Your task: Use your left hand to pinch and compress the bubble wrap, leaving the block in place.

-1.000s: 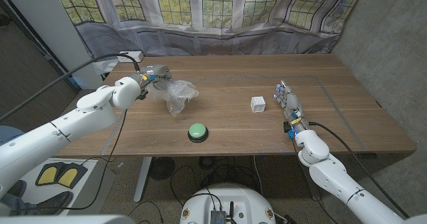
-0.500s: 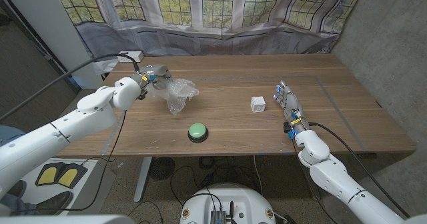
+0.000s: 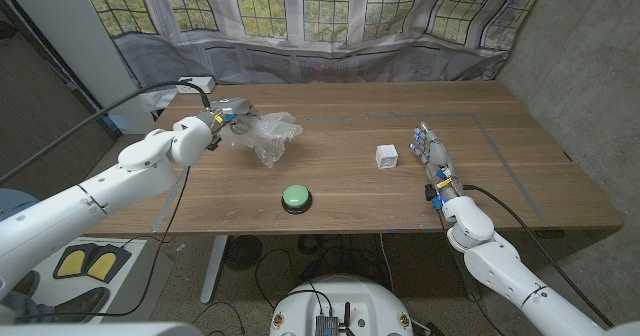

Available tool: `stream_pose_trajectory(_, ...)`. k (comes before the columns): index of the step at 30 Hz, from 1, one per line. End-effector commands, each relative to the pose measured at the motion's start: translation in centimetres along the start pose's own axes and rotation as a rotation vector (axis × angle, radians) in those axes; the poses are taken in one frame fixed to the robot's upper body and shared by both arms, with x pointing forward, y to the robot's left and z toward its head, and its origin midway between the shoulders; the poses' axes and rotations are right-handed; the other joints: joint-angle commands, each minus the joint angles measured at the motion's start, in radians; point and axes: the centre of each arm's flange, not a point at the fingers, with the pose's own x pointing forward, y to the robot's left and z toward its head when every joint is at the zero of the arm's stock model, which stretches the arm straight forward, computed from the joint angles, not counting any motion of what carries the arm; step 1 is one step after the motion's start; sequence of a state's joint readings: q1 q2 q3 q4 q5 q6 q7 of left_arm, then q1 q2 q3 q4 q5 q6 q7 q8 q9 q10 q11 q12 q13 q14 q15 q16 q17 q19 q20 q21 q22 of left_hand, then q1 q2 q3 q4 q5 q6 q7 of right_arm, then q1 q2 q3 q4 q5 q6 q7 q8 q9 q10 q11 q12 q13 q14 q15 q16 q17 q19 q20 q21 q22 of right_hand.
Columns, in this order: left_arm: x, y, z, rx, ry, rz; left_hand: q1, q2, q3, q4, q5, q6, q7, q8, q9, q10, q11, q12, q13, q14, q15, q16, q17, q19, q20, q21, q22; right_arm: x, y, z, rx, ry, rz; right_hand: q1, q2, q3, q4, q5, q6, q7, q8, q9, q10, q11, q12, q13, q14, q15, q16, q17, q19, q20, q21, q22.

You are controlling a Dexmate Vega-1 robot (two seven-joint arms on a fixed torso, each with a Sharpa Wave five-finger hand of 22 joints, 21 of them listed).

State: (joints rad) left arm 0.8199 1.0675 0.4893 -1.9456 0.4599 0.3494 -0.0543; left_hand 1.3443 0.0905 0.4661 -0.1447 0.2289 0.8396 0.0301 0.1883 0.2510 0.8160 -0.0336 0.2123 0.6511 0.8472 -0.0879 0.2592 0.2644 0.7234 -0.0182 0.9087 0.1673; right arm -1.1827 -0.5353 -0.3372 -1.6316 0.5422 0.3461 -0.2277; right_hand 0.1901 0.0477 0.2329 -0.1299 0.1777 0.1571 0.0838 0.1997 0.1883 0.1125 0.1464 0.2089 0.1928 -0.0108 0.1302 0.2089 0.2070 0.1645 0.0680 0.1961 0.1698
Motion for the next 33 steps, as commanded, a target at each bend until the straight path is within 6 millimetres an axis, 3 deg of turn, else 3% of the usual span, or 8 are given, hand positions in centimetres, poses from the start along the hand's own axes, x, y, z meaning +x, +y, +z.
stream_pose_trajectory(1,-0.4,0.6,-0.8,0.007,0.032,0.001,-0.018,-0.002,0.011,0.001,0.001,-0.031,0.003,-0.005,0.001,-0.019,0.004,-0.01,-0.01,-0.019,0.007,-0.009,0.002,-0.015,0.008,-0.01,0.001,0.0,0.0,-0.2,0.009,-0.001,0.006,0.004,0.007,0.0,-0.002,0.003,0.007,0.0,-0.004,0.003,0.006,0.003,-0.002,0.006,0.006,0.004,-0.002,0.001,-0.001,0.004,0.0,0.005)
stream_pose_trajectory(13,-0.8,0.8,-1.5,-0.016,0.06,0.039,-0.055,0.003,0.016,0.007,0.0,-0.069,0.008,-0.003,-0.004,-0.057,0.014,-0.021,-0.03,-0.064,0.031,-0.024,0.005,-0.057,0.024,-0.032,0.001,0.2,-0.1,-0.3,0.009,0.0,0.008,0.004,0.006,0.0,-0.002,0.003,0.007,-0.001,-0.004,0.003,0.007,0.004,-0.002,0.006,0.006,0.004,-0.003,0.001,0.0,0.004,0.001,0.005)
stream_pose_trajectory(33,-0.8,-0.2,-1.0,-0.037,0.081,0.062,-0.119,0.013,0.015,0.023,-0.002,-0.131,0.014,-0.005,-0.01,-0.085,0.024,-0.019,-0.052,-0.093,0.054,-0.031,0.007,-0.068,0.04,-0.046,0.002,0.4,-0.2,-0.4,0.007,0.008,0.019,0.005,0.007,-0.001,-0.002,0.003,0.006,0.0,-0.004,0.003,0.007,0.004,-0.002,0.006,0.006,0.005,-0.002,0.001,0.001,0.001,0.001,0.005)
